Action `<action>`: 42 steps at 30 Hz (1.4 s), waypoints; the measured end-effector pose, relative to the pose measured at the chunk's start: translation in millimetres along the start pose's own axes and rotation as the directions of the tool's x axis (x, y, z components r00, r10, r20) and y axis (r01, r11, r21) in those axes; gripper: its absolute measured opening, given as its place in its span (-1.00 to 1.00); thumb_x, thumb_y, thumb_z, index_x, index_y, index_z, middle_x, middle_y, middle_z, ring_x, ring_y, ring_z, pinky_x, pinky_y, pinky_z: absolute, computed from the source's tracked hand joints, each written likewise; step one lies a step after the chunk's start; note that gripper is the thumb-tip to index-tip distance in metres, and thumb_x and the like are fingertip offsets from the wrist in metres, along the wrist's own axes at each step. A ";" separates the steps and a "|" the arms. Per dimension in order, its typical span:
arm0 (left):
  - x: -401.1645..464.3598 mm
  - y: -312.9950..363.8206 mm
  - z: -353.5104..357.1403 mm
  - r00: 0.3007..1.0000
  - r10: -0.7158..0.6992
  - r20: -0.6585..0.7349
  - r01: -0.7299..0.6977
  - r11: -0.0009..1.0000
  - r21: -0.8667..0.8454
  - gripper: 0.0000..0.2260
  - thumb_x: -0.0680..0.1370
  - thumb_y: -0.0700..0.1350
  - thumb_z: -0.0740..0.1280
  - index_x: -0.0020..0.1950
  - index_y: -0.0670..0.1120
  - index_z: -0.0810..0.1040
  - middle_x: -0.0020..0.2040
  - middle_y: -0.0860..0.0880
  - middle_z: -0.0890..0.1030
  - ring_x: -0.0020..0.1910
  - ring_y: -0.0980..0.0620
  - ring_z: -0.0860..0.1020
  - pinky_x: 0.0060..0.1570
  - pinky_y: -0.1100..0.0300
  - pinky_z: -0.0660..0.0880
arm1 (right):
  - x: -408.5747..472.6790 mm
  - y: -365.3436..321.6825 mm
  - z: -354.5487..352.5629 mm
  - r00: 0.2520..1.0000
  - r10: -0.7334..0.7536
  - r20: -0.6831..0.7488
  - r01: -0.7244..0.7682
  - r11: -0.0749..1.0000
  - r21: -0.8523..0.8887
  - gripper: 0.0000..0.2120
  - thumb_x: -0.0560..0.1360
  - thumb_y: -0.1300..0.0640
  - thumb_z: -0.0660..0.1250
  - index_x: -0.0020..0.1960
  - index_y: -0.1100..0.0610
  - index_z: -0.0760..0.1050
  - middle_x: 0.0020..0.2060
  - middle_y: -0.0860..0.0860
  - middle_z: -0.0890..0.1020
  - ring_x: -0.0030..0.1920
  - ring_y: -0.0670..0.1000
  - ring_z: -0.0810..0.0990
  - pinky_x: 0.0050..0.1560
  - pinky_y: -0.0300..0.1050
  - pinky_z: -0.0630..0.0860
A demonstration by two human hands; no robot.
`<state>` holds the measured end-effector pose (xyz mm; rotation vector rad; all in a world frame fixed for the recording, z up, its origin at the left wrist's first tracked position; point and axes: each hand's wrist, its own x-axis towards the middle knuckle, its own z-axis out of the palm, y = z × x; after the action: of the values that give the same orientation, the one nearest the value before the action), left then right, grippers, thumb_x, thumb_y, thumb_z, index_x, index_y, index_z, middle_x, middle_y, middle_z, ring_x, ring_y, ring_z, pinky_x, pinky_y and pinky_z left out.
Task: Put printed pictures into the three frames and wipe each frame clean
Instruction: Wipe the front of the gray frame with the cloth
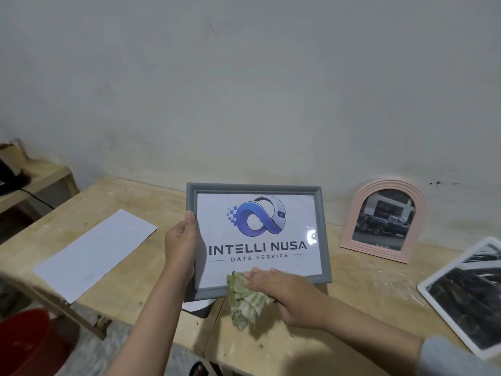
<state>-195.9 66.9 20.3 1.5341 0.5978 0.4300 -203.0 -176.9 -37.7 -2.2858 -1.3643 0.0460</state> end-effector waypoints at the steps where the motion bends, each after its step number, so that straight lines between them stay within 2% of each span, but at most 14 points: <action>1: 0.7 -0.4 -0.5 1.000 0.002 -0.013 -0.002 1.000 -0.008 -0.59 0.61 0.12 0.17 -0.33 -0.09 0.23 -0.31 -0.07 0.24 -0.29 -0.02 0.20 -0.25 0.15 0.15 | -0.2 -1.5 -4.5 0.998 0.035 0.046 -0.039 0.996 0.085 -0.27 0.28 0.42 0.05 0.41 0.05 0.36 0.41 -0.07 0.38 0.43 -0.10 0.31 0.40 -0.04 0.32; 5: -3.7 1.0 0.9 0.997 0.033 -0.072 -0.033 0.999 0.005 -0.59 0.63 0.08 0.15 -0.35 -0.08 0.19 -0.36 -0.07 0.21 -0.35 0.01 0.18 -0.32 0.14 0.10 | 10.9 1.3 -40.7 0.975 0.153 0.162 -0.184 0.963 0.196 -0.42 0.37 0.36 0.10 0.30 -0.04 0.48 0.16 -0.09 0.61 0.14 -0.06 0.55 0.16 -0.17 0.47; 8: -9.5 3.4 4.4 0.994 0.084 -0.067 -0.081 0.996 0.040 -0.56 0.63 0.05 0.14 -0.38 -0.02 0.08 -0.43 0.02 0.11 -0.43 0.04 0.08 -0.36 0.13 0.03 | 29.4 3.2 -68.4 0.975 0.224 -0.013 -0.212 0.941 0.263 -0.43 0.38 0.37 0.11 0.27 -0.04 0.51 -0.03 -0.29 0.59 -0.11 -0.22 0.56 -0.06 -0.34 0.46; 10: -12.4 3.8 8.2 0.992 0.123 -0.029 -0.121 0.990 0.067 -0.56 0.63 0.05 0.14 -0.39 -0.03 0.08 -0.44 0.03 0.11 -0.44 0.05 0.09 -0.37 0.14 0.03 | 44.9 3.2 -85.4 0.963 0.197 -0.182 -0.158 0.965 0.207 -0.40 0.35 0.38 0.10 0.32 0.02 0.48 0.06 -0.22 0.58 -0.04 -0.27 0.54 -0.03 -0.41 0.41; 13: -14.7 -3.8 15.2 0.989 0.147 0.023 -0.148 0.984 0.097 -0.57 0.63 0.06 0.15 -0.38 -0.05 0.14 -0.43 -0.01 0.16 -0.44 0.05 0.15 -0.37 0.15 0.07 | 67.6 4.9 -98.4 0.914 0.066 -0.399 -0.063 0.998 0.022 -0.33 0.29 0.43 0.13 0.37 0.11 0.42 0.31 -0.01 0.50 0.31 -0.03 0.46 0.23 -0.21 0.44; 15: -16.6 -10.7 21.0 0.992 0.106 0.070 -0.111 0.991 0.078 -0.54 0.56 0.21 0.17 -0.36 -0.13 0.30 -0.39 -0.09 0.30 -0.38 0.02 0.29 -0.31 0.16 0.19 | 81.0 7.2 -95.7 0.891 -0.005 -0.454 -0.045 0.994 -0.099 -0.27 0.22 0.47 0.12 0.38 0.18 0.40 0.36 0.06 0.45 0.38 0.04 0.40 0.31 -0.07 0.41; 18: -18.7 -18.4 26.6 0.993 0.033 0.111 -0.036 0.999 0.028 -0.32 0.38 0.39 0.16 -0.21 -0.28 0.51 -0.28 -0.10 0.50 -0.27 -0.02 0.45 -0.18 0.09 0.39 | 93.4 10.6 -78.8 0.926 -0.066 -0.373 -0.031 0.969 -0.247 -0.25 0.20 0.52 0.18 0.39 0.24 0.37 0.40 0.14 0.38 0.42 0.15 0.33 0.34 0.15 0.36; 22: -22.8 -19.0 24.8 0.990 -0.027 0.138 0.032 0.999 -0.040 -0.52 0.49 0.30 0.19 -0.16 -0.12 0.55 -0.20 -0.12 0.55 -0.17 -0.04 0.51 0.03 -0.06 0.51 | 86.9 8.0 -44.7 0.943 -0.087 -0.322 -0.020 0.949 -0.315 -0.18 0.11 0.56 0.27 0.38 0.26 0.37 0.38 0.19 0.40 0.39 0.20 0.35 0.34 0.22 0.25; 26: -24.1 -19.1 15.6 0.990 -0.014 0.138 0.028 0.994 -0.105 -0.56 0.58 0.16 0.20 -0.19 -0.19 0.58 -0.23 -0.21 0.59 -0.24 -0.07 0.55 -0.12 0.05 0.49 | 66.6 -4.9 -16.4 0.961 -0.128 -0.246 0.064 0.965 -0.253 -0.19 0.15 0.51 0.18 0.41 0.21 0.31 0.40 0.16 0.37 0.42 0.15 0.33 0.37 0.16 0.24; 30: -24.2 -18.7 11.0 0.993 -0.013 0.121 0.021 0.998 -0.061 -0.56 0.53 0.24 0.21 -0.24 -0.13 0.47 -0.31 -0.10 0.45 -0.32 0.00 0.38 -0.28 0.14 0.30 | 47.4 -15.4 5.3 0.975 -0.209 -0.069 0.186 0.949 -0.254 -0.32 0.26 0.34 -0.01 0.39 0.17 0.28 0.39 0.14 0.40 0.39 0.15 0.37 0.29 0.18 0.34; 34: -18.5 -20.8 7.0 0.997 -0.030 0.070 0.033 0.999 -0.043 -0.62 0.54 0.22 0.19 -0.18 -0.09 0.47 -0.24 -0.07 0.48 -0.24 0.01 0.42 -0.18 0.12 0.35 | 33.4 -29.5 13.0 0.973 -0.223 0.062 0.227 0.971 -0.069 -0.33 0.26 0.38 0.01 0.35 0.16 0.38 0.39 0.07 0.42 0.43 0.06 0.31 0.37 0.15 0.30; 36: -17.1 -21.0 5.3 0.998 -0.021 0.063 0.025 0.998 -0.060 -0.66 0.56 0.20 0.19 -0.15 -0.07 0.45 -0.22 -0.06 0.45 -0.22 0.00 0.40 -0.16 0.12 0.33 | 30.1 -38.1 4.7 0.983 -0.141 0.119 0.128 0.985 0.117 -0.31 0.25 0.41 0.04 0.35 0.13 0.43 0.36 0.01 0.45 0.41 0.02 0.35 0.39 0.05 0.31; 39: -19.7 -17.5 5.1 0.998 -0.036 0.051 0.041 0.994 -0.101 -0.64 0.61 0.12 0.18 -0.15 -0.16 0.49 -0.25 -0.10 0.54 -0.25 -0.01 0.47 -0.19 0.13 0.40 | 32.4 -41.9 -17.6 0.981 -0.010 0.192 -0.049 0.952 0.302 -0.38 0.33 0.43 0.09 0.29 0.03 0.49 0.21 -0.03 0.59 0.21 -0.02 0.54 0.22 -0.10 0.46; 42: -20.0 -17.4 4.6 0.998 -0.043 0.049 0.049 0.991 -0.125 -0.64 0.60 0.14 0.17 -0.13 -0.14 0.49 -0.25 -0.13 0.52 -0.27 -0.04 0.46 -0.19 0.11 0.41 | 37.7 -35.3 -38.7 0.995 0.088 0.049 -0.100 0.938 0.333 -0.40 0.33 0.42 0.09 0.26 0.03 0.52 0.15 -0.05 0.62 0.12 -0.10 0.56 0.12 -0.29 0.47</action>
<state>-210.8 50.9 4.6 1.4035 0.5581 0.3887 -202.9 -146.1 19.1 -2.0664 -1.1595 0.3246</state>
